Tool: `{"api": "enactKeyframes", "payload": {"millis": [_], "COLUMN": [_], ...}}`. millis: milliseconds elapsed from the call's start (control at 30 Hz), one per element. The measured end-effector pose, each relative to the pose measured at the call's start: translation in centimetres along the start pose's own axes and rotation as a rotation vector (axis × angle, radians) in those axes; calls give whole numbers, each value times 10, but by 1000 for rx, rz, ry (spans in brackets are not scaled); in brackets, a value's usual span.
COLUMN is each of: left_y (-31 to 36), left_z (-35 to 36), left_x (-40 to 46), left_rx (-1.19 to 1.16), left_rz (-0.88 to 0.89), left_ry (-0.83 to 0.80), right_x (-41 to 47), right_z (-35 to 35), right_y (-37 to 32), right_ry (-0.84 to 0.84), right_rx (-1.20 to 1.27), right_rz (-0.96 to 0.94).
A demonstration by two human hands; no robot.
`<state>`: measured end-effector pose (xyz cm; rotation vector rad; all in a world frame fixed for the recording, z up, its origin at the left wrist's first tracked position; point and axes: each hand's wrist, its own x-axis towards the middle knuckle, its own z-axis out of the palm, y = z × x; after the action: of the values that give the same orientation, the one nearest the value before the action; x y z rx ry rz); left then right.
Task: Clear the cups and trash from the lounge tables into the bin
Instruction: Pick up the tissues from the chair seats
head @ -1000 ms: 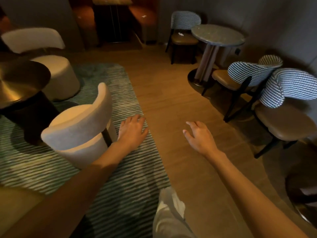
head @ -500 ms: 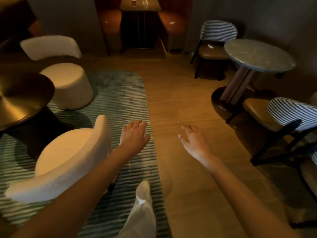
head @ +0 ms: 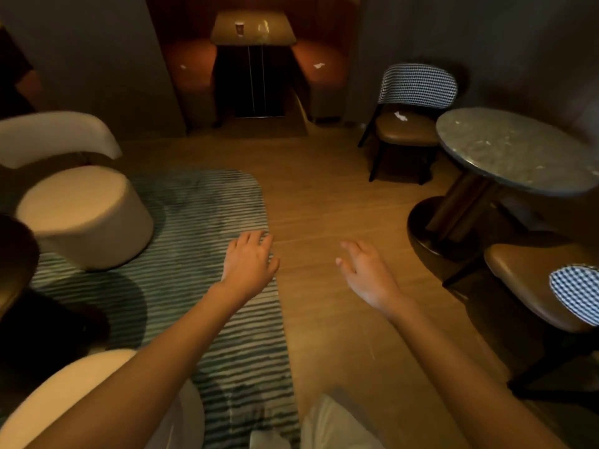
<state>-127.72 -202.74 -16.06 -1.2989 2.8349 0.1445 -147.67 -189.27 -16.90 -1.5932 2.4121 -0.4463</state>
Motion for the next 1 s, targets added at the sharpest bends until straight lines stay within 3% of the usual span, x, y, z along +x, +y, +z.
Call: {"api": "enactKeyframes", "payload": {"millis": [133,367,500,700,1000], "left_y": [-10,-11,-22,-44,-107], "left_z": [13,-15,-42,-24,-34], "left_x": [102,308,406,536,804], "left_rx": [12,44,45,31,-44], "left_rz": [-37,-80,-139,-239,-203], "left_ry": [-40,-9,44,-35,41], "right_x": [97,319,435,566,835], "right_z": [5,-27,-47,-24,-44], "right_y": [36,93,101,117,129], "right_ry": [-32,85,78,-44,37], "right_rx": [-40,-36,-56,-58,-76], "right_rz": [-3,-64,-117,-170,-130]}}
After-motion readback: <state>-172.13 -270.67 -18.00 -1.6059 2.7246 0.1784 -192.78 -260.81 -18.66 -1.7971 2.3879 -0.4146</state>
